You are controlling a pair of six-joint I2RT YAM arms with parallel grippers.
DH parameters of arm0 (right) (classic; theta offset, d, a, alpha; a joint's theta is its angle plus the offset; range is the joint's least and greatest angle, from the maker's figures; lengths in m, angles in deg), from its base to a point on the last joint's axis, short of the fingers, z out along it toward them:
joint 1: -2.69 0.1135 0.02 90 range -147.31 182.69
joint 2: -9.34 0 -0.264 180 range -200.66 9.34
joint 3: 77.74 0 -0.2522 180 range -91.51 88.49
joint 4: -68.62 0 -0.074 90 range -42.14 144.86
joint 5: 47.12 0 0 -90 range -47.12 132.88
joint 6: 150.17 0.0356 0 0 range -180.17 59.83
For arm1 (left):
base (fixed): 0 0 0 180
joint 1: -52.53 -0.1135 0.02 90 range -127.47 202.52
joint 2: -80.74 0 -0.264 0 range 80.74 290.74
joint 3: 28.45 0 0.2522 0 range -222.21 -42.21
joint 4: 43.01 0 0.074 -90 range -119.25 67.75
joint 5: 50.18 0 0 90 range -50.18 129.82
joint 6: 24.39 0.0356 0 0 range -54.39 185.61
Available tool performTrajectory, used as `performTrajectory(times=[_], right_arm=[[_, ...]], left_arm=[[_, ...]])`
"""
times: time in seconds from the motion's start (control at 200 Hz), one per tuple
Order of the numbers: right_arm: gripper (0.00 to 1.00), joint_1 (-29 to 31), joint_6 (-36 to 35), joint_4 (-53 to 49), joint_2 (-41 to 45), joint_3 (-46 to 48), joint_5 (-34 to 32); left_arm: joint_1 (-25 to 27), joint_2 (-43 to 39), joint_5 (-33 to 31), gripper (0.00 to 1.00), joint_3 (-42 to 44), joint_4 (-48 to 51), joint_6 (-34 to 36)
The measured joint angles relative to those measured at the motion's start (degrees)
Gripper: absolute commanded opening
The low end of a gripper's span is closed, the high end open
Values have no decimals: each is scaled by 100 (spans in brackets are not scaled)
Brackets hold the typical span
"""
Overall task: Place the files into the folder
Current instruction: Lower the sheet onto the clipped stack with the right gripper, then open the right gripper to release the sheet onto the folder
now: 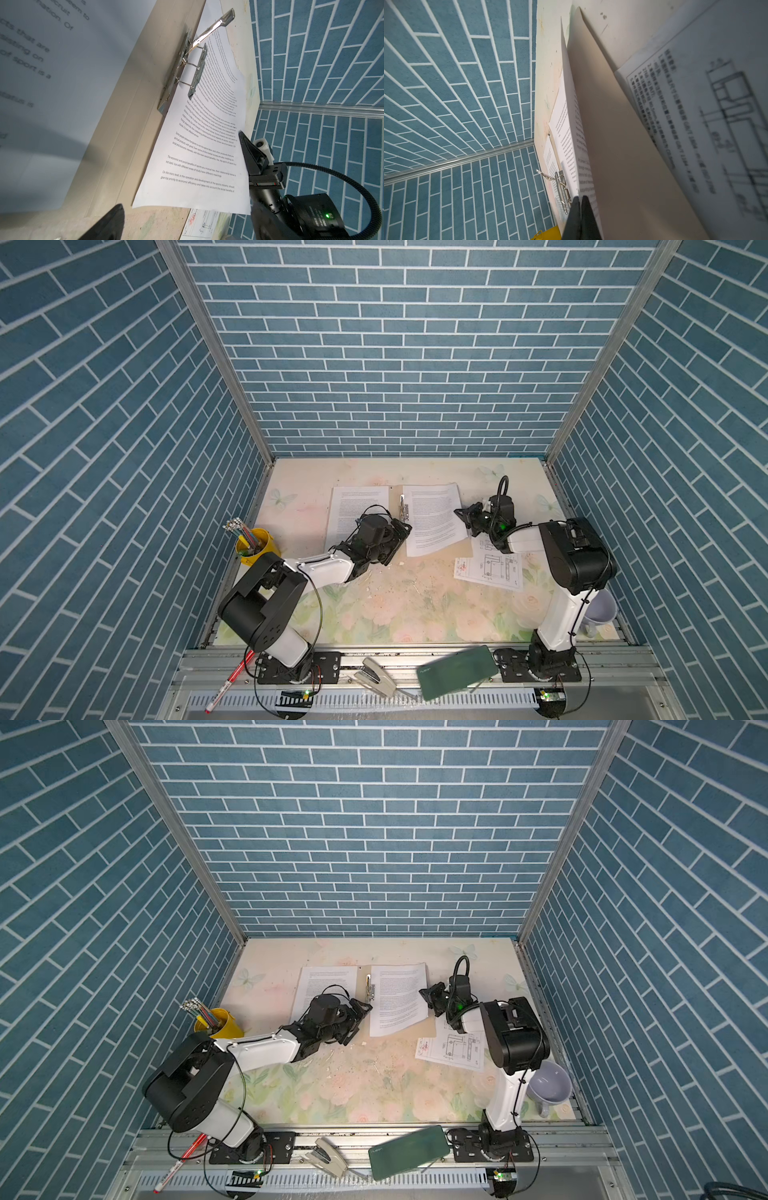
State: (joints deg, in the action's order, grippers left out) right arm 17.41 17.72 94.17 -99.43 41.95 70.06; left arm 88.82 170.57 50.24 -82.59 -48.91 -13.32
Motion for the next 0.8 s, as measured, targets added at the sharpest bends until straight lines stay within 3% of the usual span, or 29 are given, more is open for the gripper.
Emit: performTrajectory(times=[0.155, 0.305, 0.53, 0.8], right_arm=[[1, 2, -26, -70, 0, 0, -24], [30, 0, -63, -170, 2, 0, -52], [49, -15, -354, -741, 149, 0, -114], [56, -90, -973, -1832, 669, -173, -260]], left_arm=[[0, 0, -2, 96, 0, 2, 2], [0, 0, -2, 97, 0, 9, 2], [2, 0, -4, 97, 0, 13, 4], [2, 0, -2, 98, -63, 94, 15]])
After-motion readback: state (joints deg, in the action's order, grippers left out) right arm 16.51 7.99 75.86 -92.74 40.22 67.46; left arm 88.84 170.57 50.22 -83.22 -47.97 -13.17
